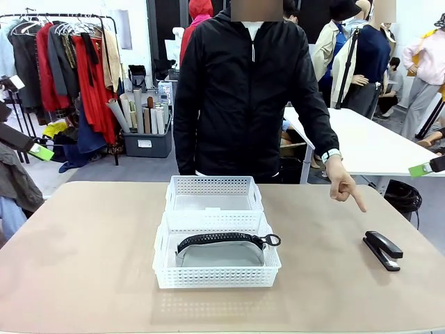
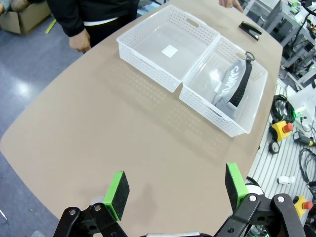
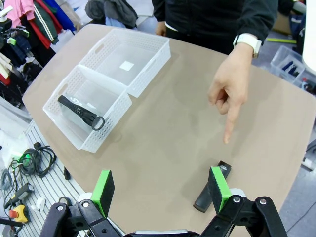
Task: Distribute items into two baskets.
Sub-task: Pick up the Stapler that the person points to.
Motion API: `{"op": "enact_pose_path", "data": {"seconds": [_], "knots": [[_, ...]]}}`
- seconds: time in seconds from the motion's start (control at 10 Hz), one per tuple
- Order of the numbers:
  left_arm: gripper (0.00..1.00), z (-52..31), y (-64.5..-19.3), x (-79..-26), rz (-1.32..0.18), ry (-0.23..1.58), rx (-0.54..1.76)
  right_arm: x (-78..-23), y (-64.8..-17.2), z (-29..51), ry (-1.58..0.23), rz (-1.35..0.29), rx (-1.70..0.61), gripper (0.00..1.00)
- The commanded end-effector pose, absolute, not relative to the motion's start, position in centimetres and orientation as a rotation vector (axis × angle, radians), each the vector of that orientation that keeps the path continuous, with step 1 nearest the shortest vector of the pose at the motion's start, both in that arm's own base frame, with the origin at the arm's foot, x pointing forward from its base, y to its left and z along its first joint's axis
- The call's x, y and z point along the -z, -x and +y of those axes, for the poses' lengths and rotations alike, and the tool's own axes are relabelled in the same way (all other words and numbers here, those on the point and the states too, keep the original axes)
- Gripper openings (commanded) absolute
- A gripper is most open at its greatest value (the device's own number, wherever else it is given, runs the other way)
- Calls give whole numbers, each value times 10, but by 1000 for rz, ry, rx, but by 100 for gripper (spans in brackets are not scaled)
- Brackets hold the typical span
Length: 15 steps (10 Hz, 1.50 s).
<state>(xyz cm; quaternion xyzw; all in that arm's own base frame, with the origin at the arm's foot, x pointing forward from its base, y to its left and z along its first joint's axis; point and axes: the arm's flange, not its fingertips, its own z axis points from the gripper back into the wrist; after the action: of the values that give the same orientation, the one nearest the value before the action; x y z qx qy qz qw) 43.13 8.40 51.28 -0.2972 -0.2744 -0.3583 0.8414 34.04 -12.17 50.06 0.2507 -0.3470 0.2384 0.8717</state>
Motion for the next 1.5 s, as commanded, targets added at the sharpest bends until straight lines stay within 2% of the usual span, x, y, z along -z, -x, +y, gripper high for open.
{"op": "enact_pose_path", "data": {"seconds": [0.0, 0.7, 1.4], "knots": [[100, 84, -431, -513, -580, 625, 757, -510, -362, -113, -529, -715, -507, 100], [100, 84, -431, -513, -580, 625, 757, -488, -421, -70, -468, -475, -572, 100], [100, 84, -431, -513, -580, 625, 757, -460, -430, -58, -289, -210, -607, 100]]}}
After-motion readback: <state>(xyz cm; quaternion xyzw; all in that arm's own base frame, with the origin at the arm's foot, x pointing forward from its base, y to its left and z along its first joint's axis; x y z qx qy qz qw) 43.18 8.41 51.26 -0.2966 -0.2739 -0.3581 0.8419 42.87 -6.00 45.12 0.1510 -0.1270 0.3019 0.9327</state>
